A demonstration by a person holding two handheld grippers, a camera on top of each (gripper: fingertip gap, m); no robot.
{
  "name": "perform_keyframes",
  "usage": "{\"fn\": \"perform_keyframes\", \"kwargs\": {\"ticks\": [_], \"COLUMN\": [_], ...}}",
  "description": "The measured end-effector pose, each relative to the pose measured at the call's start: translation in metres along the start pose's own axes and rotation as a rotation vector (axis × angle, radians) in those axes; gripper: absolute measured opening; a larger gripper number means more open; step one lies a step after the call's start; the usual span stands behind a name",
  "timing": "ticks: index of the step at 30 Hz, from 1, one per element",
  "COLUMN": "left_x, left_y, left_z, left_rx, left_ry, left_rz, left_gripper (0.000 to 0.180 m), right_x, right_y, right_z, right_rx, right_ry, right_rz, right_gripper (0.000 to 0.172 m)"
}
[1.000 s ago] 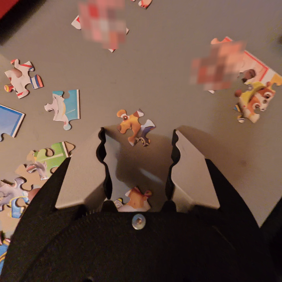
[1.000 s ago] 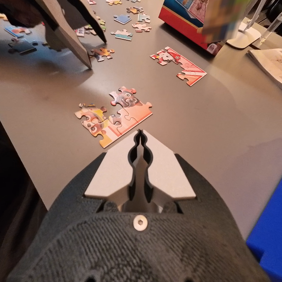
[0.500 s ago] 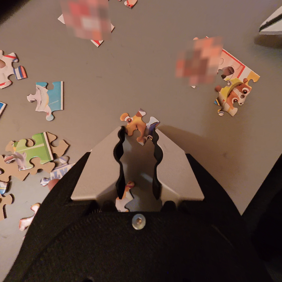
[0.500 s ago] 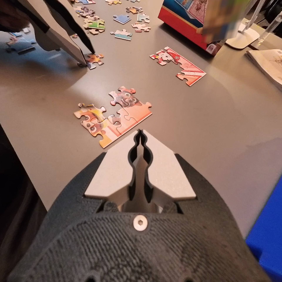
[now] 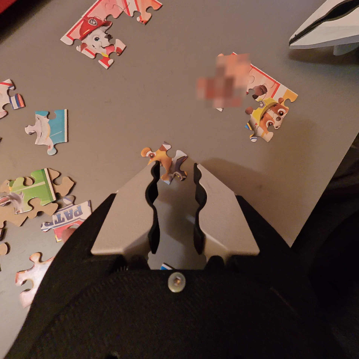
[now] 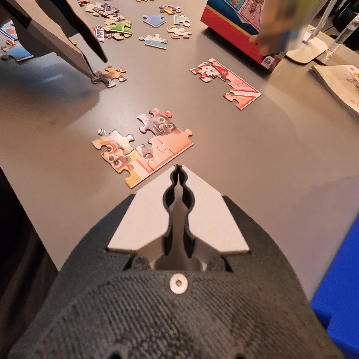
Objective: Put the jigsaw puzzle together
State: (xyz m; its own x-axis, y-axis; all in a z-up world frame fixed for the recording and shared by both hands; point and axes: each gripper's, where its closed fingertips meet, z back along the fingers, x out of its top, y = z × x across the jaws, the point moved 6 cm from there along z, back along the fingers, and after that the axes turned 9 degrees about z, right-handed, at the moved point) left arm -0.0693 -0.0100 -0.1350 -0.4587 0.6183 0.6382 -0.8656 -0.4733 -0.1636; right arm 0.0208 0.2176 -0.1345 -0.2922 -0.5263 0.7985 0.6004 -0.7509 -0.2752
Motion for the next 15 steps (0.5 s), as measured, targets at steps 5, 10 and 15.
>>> {"fn": "perform_keyframes", "kwargs": {"ticks": [5,10,15], "left_x": [-0.009,-0.015,-0.016], "left_y": [0.003,0.01,0.013], "left_z": [0.001,0.004,0.004], "left_rx": [0.022,0.053,0.004], "left_ry": [0.029,0.038,0.025], "left_rz": [-0.004,-0.013,0.032], "left_gripper": [0.03,0.025,0.026], "right_x": [-0.001,-0.001,-0.001], "right_y": [0.001,0.001,0.001], "right_z": [-0.001,-0.002,-0.002], "right_rx": [-0.002,-0.004,-0.002], "right_ry": [0.013,0.016,0.018], "right_rz": [0.006,0.011,0.011], "right_gripper": [0.0,0.0,0.0]}}
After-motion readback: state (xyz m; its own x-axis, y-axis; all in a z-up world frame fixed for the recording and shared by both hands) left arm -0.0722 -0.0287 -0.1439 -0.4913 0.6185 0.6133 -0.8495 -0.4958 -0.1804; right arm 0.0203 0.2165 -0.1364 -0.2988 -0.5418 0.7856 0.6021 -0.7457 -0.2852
